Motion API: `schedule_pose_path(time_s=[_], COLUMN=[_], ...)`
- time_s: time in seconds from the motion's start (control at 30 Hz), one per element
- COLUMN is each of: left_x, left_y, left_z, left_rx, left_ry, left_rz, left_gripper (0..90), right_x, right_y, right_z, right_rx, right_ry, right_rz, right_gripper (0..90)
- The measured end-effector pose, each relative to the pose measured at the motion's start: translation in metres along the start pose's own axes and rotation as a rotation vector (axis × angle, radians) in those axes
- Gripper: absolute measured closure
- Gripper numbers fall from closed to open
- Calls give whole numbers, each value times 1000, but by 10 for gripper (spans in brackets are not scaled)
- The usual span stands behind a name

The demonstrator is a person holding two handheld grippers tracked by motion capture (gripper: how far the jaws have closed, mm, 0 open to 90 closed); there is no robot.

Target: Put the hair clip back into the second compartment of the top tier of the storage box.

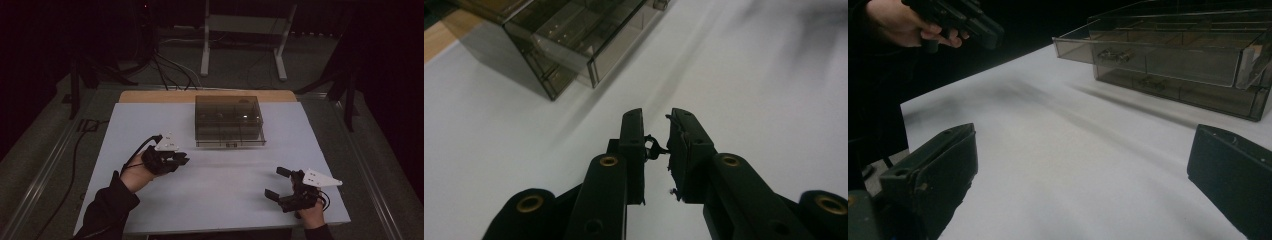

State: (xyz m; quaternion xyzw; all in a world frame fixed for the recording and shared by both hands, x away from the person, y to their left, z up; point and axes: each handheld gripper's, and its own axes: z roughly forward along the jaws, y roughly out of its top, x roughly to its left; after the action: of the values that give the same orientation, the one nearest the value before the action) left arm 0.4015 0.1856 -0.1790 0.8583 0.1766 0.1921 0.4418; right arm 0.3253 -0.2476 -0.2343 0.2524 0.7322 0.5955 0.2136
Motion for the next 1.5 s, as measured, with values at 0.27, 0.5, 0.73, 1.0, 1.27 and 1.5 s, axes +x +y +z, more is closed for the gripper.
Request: schedule_pose_path(time_s=[0.27, 0.5, 0.73, 1.0, 1.27, 1.5], left_x=[-3, -4, -1, 1, 2, 5], left_y=[16, 31, 45, 61, 79, 89], left_z=[4, 7, 10, 15, 20, 28], left_rx=[-13, -19, -32, -46, -63, -75], left_ry=[-22, -30, -40, -59, -66, -69], left_rz=[29, 56, 69, 83, 106, 106], left_gripper=[784, 784, 783, 783, 783, 783], right_x=[0, 0, 0, 0, 0, 0], right_y=[0, 0, 0, 0, 0, 0], right_z=[-1, -1, -1, -1, -2, -2], right_rx=[-3, -2, 0, -1, -4, -6], right_ry=[3, 2, 1, 4, 5, 4], right_rz=[4, -2, 0, 3, 2, 3], right_gripper=[0, 0, 0, 0, 0, 0])
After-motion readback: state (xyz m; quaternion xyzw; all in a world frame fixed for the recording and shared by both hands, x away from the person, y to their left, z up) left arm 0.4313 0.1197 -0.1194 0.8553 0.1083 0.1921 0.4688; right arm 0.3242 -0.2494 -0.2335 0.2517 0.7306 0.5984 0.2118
